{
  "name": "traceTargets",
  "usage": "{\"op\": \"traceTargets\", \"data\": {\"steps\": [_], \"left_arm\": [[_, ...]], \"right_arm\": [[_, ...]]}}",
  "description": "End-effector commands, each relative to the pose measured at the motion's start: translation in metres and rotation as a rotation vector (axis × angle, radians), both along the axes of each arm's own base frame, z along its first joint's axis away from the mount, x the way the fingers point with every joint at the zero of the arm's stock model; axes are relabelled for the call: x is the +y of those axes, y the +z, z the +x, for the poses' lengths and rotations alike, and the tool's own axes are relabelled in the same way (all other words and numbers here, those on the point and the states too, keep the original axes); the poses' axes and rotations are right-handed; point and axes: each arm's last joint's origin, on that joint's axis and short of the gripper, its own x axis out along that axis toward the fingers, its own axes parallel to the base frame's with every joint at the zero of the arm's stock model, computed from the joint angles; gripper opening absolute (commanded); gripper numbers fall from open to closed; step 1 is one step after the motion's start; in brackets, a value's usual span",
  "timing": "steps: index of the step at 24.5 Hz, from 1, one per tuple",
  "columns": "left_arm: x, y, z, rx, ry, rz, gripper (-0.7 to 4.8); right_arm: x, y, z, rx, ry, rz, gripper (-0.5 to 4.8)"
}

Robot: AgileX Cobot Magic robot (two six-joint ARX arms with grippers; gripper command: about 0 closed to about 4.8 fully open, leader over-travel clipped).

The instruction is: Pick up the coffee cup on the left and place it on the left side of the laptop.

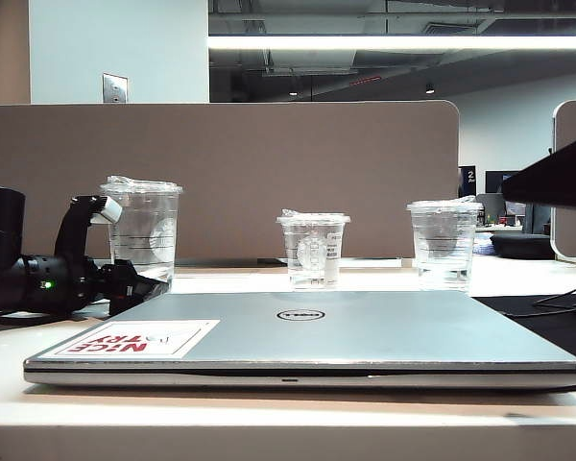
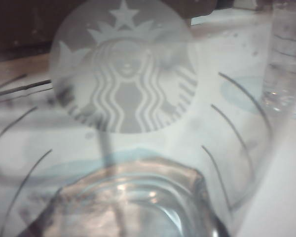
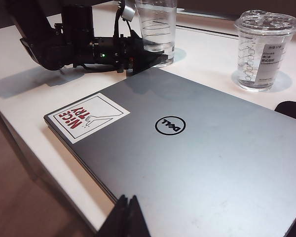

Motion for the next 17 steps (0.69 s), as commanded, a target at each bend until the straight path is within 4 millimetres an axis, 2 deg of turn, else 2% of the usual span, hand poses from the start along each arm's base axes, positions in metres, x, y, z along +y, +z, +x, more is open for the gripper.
{"op": "traceTargets", "data": {"steps": [1,11,17], "left_arm": [[0.000,-0.022,-0.007,0.142,0.016,0.016,3.07],[0.001,-0.012,-0.009,0.060,0.027,-0.054,3.08],[0.005,-0.010,-0.035,-0.025,0.062,-0.088,3.09]], "right_arm": [[0.000,0.000,0.000,-0.011,-0.001,0.009,-0.04],[0.000,0.000,0.000,-0.011,-0.001,0.009,-0.04],[0.000,0.000,0.000,-0.011,-0.001,0.009,-0.04]]}}
